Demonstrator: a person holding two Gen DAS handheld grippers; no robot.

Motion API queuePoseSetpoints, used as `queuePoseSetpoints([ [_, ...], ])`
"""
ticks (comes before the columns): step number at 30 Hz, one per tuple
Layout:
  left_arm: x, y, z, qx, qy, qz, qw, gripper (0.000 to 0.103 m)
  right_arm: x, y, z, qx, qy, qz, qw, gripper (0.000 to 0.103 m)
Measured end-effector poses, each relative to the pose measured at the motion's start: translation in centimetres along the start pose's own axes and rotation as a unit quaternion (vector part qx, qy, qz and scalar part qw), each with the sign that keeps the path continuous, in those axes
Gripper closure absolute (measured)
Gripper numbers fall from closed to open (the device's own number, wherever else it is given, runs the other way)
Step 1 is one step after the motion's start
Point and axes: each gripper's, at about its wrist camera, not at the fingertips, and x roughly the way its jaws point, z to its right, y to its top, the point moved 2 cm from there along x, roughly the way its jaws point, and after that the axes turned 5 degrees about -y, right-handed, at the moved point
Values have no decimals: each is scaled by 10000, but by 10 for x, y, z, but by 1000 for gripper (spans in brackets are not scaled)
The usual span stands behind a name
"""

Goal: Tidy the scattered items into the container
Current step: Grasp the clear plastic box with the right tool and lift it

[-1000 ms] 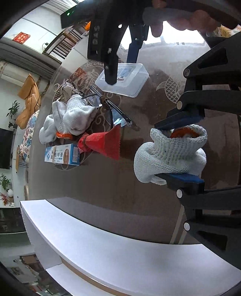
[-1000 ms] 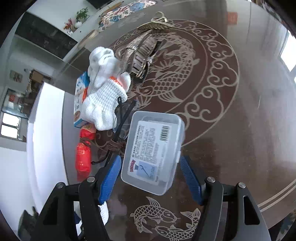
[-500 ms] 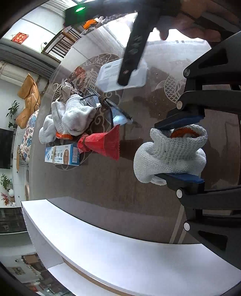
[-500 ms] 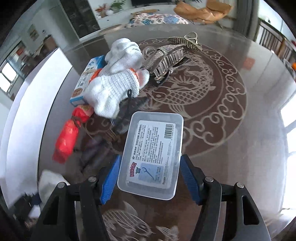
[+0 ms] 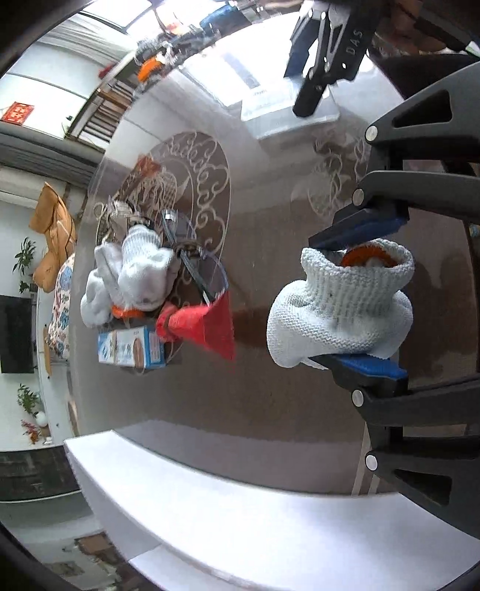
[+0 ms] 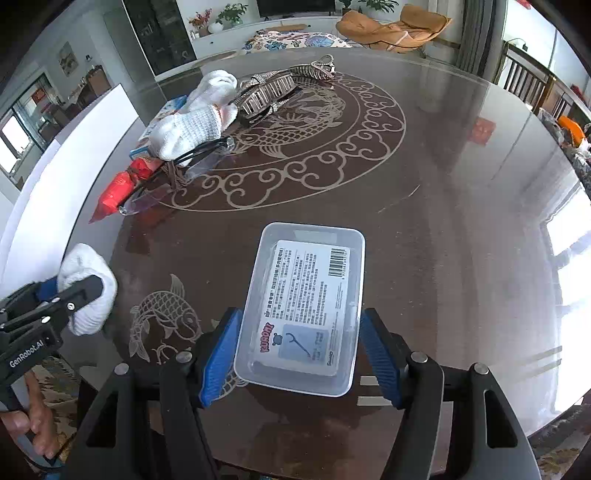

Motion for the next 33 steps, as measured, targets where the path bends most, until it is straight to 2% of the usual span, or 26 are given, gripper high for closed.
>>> queuePoseSetpoints([
  [2,1,0,0,54,136,-38,9999,48,0,0,-3,-42,-54,52,10000,37],
  [4,4,-1,1,108,215,-84,9997,42,3,-1,-8,-79,-56,42,9999,36],
  [9,8,0,5,182,343,-99,9992,41,6,-6,-9,-164,-78,112,9998,36],
  [15,10,2,-12,-462,-60,-282,9985,40,4,-14,-9,-408,-16,459,9981,38],
  [18,12,0,-15,-574,-84,-323,9978,40,3,-19,-8,-475,15,638,9968,39],
  [24,18,-2,-1,-83,226,-292,9993,37,1,-25,-9,-531,-41,722,9960,41],
  [26,16,-3,-4,-281,148,-308,9990,37,0,-26,-8,-544,-57,735,9958,41],
  [30,6,-7,-15,-511,-306,-91,9982,48,0,-29,-8,-651,-71,890,9939,41],
  [33,0,-13,-20,-711,-638,65,9954,50,4,-34,-7,-722,-105,929,9930,40],
])
